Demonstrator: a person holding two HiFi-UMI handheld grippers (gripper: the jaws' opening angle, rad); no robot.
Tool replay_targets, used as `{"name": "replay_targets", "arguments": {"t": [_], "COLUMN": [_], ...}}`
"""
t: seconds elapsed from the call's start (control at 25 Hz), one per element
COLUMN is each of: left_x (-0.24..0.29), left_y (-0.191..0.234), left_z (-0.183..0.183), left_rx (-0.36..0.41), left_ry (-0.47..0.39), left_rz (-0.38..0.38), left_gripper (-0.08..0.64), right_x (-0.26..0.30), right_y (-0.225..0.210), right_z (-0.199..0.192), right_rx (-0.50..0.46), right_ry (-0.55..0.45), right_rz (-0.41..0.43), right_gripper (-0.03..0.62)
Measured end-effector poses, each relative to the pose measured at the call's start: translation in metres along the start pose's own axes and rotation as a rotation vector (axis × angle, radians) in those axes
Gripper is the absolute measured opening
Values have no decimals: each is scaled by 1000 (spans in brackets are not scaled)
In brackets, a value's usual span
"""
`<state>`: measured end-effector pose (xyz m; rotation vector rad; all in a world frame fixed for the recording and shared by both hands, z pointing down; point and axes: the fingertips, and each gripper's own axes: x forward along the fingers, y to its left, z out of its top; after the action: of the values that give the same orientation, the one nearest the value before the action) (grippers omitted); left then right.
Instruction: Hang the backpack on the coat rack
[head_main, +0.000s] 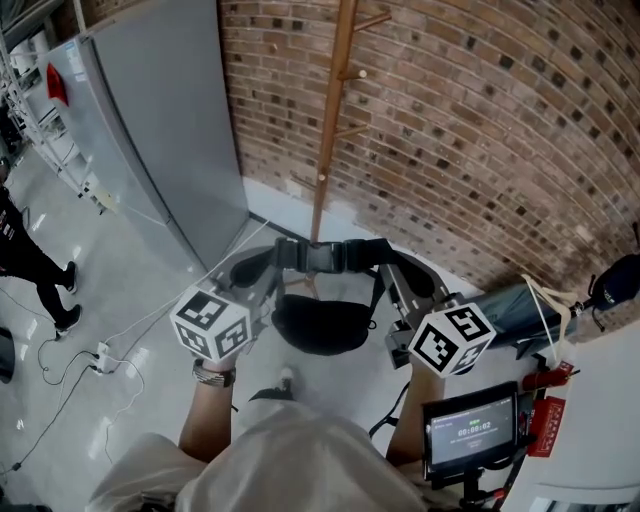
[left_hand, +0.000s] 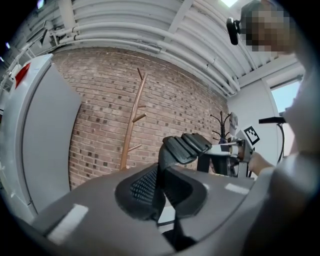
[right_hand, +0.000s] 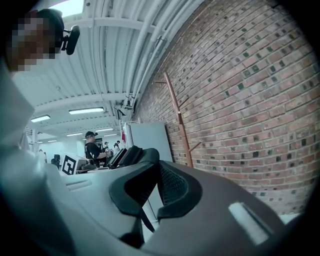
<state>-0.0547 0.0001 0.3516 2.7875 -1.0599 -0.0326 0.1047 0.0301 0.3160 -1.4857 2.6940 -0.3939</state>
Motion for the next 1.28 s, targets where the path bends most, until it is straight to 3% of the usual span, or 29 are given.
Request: {"name": "replay_targets", "arguments": {"t": [0.72, 1.28], "left_x": [57, 87], "left_y": [81, 116], "left_z": [14, 17], "left_rx": [-36, -70], "left_ry": [17, 19], "left_rz": [-99, -140], "left_gripper": [5, 5], "right_x": [83, 123], "right_y": [-37, -58], "right_z": [9, 15], "right_rx": [17, 52], "right_ry": [20, 10], "right_rz": [-92, -122], "right_gripper": [8, 8]}}
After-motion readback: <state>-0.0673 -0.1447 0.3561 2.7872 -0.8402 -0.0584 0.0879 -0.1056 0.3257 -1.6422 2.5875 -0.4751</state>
